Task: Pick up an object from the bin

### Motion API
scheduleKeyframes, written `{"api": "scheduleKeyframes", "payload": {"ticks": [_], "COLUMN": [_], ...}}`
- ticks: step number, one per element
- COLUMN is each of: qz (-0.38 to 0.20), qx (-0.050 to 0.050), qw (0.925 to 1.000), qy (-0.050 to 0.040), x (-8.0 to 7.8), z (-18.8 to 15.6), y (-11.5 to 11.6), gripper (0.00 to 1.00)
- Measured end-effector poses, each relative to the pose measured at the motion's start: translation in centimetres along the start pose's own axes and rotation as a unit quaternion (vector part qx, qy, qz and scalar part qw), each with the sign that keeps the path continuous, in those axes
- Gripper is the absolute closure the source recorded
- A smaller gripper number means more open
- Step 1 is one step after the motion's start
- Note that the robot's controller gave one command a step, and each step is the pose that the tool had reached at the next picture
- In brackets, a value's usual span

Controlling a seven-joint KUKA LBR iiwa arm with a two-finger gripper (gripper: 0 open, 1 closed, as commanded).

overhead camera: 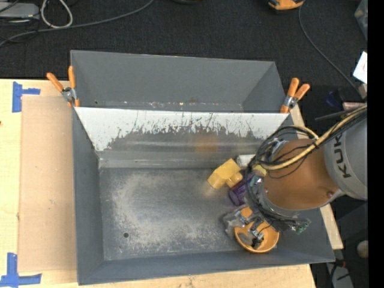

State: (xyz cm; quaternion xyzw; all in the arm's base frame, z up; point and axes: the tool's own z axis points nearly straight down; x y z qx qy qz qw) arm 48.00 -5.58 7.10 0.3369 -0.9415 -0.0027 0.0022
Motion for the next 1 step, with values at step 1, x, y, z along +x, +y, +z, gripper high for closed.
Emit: {"api": "scheduleKeyframes", "payload": {"ticks": [1], "qz": [0.000], "qx": [0.000], "qw": [1.0000], "qy": [0.0000], "x": [-0.01], "z": [0.01], "y": [0.01], "gripper": [1.00]}}
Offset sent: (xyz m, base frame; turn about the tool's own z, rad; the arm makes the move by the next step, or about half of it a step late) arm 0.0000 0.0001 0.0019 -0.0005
